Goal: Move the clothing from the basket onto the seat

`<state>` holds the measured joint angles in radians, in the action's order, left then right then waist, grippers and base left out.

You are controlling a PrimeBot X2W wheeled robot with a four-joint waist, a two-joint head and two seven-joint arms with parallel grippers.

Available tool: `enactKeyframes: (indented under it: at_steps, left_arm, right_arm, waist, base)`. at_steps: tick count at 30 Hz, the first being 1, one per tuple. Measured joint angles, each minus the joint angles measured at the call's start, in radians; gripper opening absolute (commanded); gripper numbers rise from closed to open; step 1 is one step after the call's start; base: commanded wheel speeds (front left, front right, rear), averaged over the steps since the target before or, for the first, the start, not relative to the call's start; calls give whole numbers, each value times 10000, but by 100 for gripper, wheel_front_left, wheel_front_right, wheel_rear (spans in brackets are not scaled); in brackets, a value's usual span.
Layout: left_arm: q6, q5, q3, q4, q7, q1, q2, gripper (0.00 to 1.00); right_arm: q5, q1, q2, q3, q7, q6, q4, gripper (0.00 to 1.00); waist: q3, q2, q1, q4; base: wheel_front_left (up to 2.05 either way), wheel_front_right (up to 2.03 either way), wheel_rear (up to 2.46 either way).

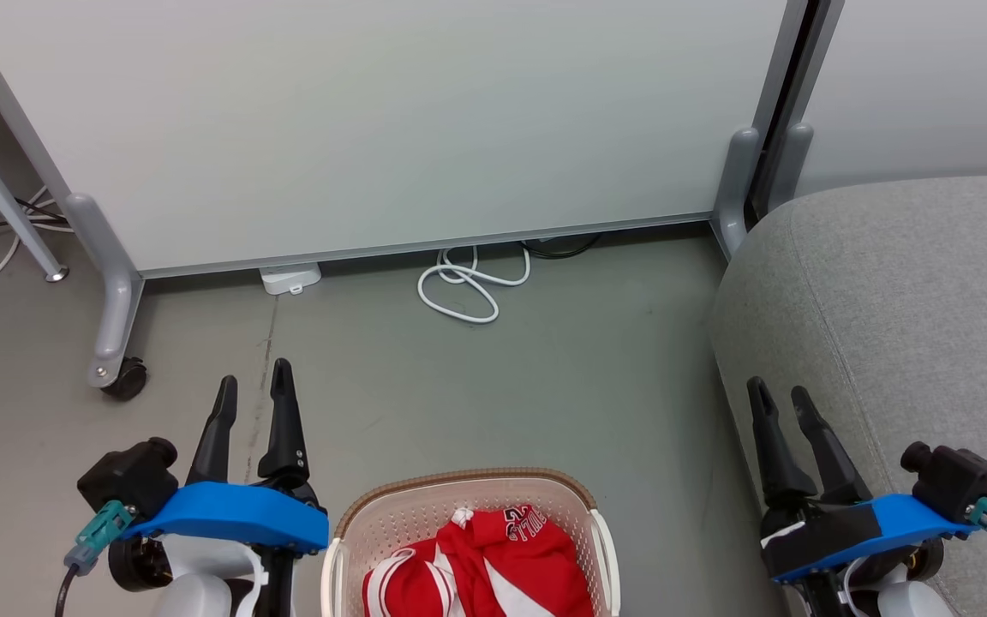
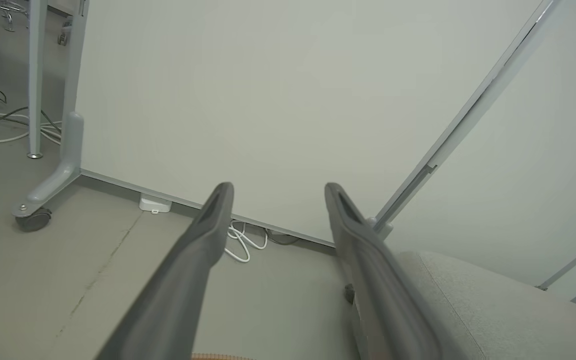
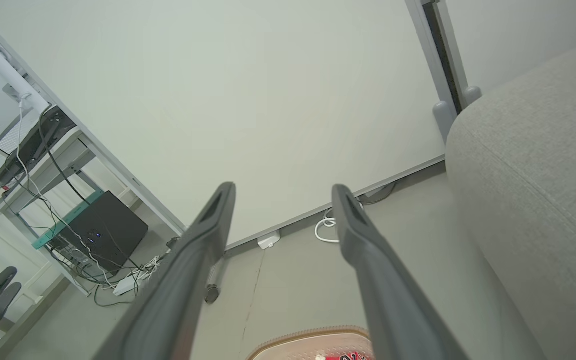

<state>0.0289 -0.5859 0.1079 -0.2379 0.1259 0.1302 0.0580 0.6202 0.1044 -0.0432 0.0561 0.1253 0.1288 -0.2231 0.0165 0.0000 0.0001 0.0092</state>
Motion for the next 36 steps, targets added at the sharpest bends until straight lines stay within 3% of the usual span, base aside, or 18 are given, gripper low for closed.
enactKeyframes:
  at_steps: [36]
  left_arm:
    - [-105, 3384, 711, -40, 846, 374, 81, 100]
  right_arm:
    - [-3538, 311, -25, 575, 863, 4, 96, 100]
  waist:
    - [177, 0, -1, 102]
  base:
    - [0, 0, 0]
